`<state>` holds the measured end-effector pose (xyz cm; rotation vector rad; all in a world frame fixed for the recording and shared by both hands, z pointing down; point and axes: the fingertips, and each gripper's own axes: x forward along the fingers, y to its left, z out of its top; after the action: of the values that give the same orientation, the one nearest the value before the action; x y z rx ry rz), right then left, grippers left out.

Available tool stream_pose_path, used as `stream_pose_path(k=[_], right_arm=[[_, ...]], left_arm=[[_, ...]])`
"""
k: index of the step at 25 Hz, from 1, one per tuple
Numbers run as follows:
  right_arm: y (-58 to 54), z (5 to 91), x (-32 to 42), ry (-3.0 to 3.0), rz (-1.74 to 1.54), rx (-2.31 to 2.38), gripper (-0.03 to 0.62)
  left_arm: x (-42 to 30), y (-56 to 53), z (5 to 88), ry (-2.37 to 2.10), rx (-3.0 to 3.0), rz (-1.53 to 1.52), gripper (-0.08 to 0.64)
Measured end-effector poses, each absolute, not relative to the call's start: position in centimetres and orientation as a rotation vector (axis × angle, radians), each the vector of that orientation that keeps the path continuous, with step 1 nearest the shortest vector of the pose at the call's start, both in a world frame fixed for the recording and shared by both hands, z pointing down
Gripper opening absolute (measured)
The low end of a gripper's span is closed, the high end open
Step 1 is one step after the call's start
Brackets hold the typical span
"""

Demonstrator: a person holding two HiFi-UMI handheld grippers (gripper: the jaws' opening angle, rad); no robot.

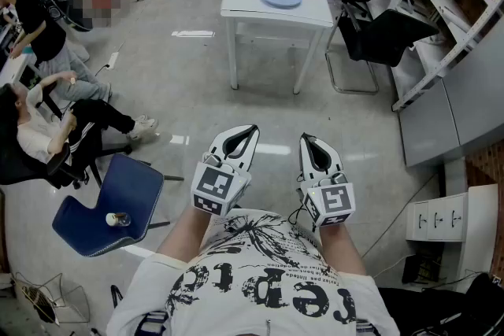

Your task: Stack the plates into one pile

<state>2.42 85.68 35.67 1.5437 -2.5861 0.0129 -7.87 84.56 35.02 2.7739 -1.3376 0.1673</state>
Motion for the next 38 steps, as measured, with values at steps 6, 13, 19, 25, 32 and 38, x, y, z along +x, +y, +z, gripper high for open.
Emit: stream_pose_path(k=[6, 13, 19, 25, 32, 38], right_arm=[[84.6, 36.1, 2.5, -2.571, 0.016, 1.546, 0.000], [83.9, 36.4, 2.9, -2.573, 0.032, 1.557, 0.000], [83.2, 37.1, 4.1, -2.570, 0.092, 1.592, 0.002], [82.1, 38.4, 5.3, -2.564, 0.140, 1.586, 0.002], [79.3, 39.4, 4.6, -2.572, 0.239, 1.593, 0.002], [74.6, 39.9, 3.9, -2.562, 0.268, 1.582, 0.002]], left_arm=[[-8.3, 83.4, 35.9, -1.349, 2.743, 0.190, 0.003], [-8.2, 82.8, 36.6, -1.346, 2.726, 0.202, 0.003], [-7.8, 82.1, 37.4, -1.352, 2.698, 0.216, 0.003], [-7.3, 81.1, 38.6, -1.374, 2.640, 0.213, 0.003], [-9.4, 79.2, 39.8, -1.406, 2.592, 0.249, 0.003], [-10.3, 74.1, 40.0, -1.401, 2.571, 0.262, 0.003]])
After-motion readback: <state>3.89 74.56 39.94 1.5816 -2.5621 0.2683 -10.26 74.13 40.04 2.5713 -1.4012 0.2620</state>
